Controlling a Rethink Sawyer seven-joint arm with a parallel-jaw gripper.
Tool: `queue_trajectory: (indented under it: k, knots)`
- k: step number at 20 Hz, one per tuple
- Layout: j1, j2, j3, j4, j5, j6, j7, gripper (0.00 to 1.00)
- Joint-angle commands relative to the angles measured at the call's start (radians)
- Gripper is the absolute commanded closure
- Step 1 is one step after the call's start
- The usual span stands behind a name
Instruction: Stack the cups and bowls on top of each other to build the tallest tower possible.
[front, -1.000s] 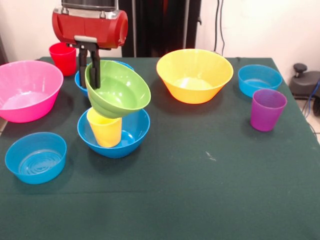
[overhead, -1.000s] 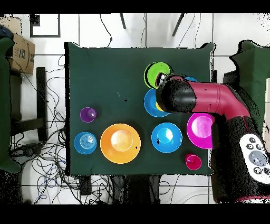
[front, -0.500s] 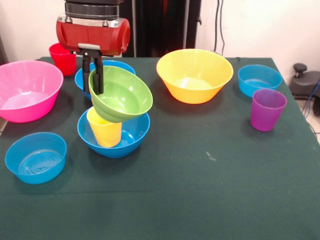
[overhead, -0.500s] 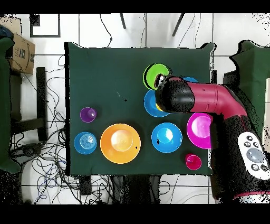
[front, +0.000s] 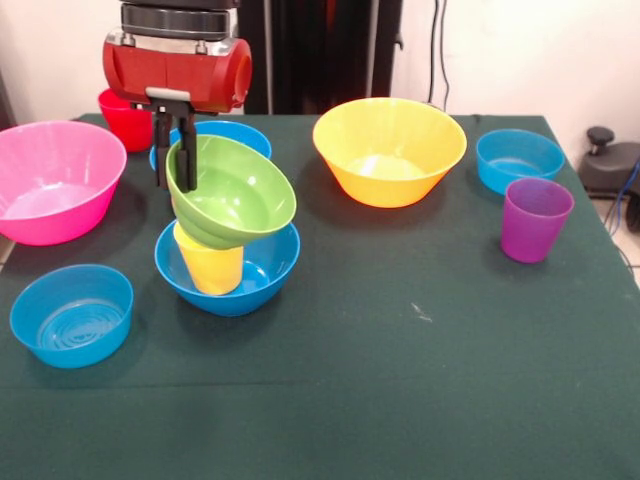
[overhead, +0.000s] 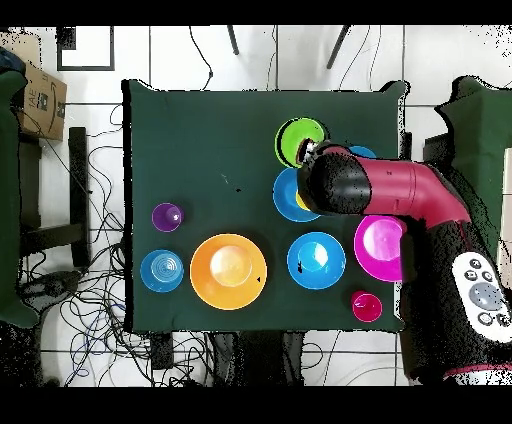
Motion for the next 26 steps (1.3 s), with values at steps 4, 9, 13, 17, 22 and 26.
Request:
queue_trajectory:
  k: [4,9,13,17,22,26]
  knots:
    - [0.019,0.026,-0.020,0.071,-0.039,0.000,-0.004,1.00]
    - [0.023,0.022,-0.024,0.077,-0.040,-0.004,0.000,1.00]
    - [0.021,0.022,-0.028,0.092,-0.043,-0.019,0.005,1.00]
    - [0.015,0.012,-0.024,0.098,-0.039,-0.013,-0.002,1.00]
    - [0.012,0.011,-0.021,0.100,-0.038,-0.011,-0.006,1.00]
    - [0.017,0.016,-0.027,0.102,-0.044,-0.020,0.002,1.00]
